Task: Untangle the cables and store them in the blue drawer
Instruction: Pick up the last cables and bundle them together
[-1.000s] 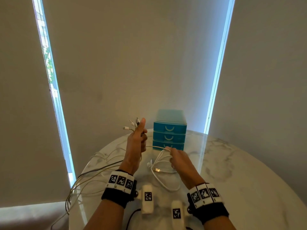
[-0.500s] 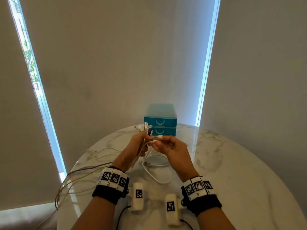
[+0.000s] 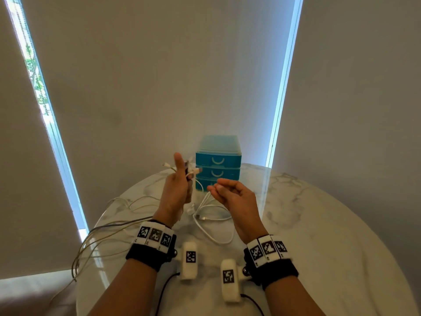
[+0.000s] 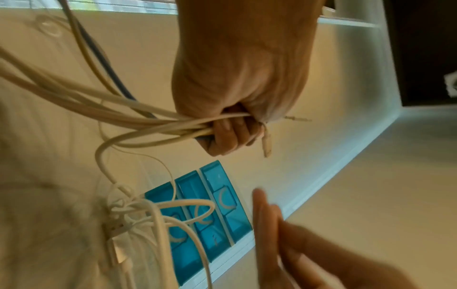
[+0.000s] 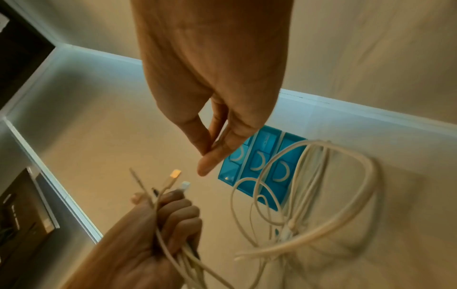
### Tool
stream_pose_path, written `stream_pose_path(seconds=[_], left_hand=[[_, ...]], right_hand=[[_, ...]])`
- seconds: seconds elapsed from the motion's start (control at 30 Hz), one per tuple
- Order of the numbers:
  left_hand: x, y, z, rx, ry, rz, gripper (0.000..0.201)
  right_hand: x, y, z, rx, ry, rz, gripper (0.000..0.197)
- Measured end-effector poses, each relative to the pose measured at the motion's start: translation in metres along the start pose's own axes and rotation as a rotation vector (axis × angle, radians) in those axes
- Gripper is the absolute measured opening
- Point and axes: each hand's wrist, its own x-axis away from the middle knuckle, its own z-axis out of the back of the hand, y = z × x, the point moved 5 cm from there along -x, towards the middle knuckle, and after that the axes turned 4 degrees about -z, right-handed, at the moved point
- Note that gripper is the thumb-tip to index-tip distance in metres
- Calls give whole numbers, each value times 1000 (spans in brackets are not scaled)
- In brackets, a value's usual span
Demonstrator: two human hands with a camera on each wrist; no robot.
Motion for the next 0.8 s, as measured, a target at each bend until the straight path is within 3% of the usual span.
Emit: stream_pose_path(seconds=[0.1,0.23,0.37,0.43,0.5,0.53,0.67,0.8], left_hand=[[-4,1,16,196,91,11,73],[-6,-2,21,287,119,-3,74],[-5,0,24,307,163,4,74],[-6,1,28,329,177,25,73],[-6,1,33,349,197,42,73],[-6,0,36,353,207,44,73],[-6,3,39,356,232,39,74],[-5,4,38,353,221,32,75]], right_hand=[[-3,5,9,332,27,-46,17],[-10,-1,8,913,-45,22,34],[-20,-17,-18,1050,-38,168,26],[-26,-18,-37,1170,-136,240,18],[-30,-8,-49,1389,-293,161,19],[-33,-8,-49,1463,-300,132,19],[-36,-35,-30,1386,-33,218,10],[-30,-2,-26,1653,-290,9,7]])
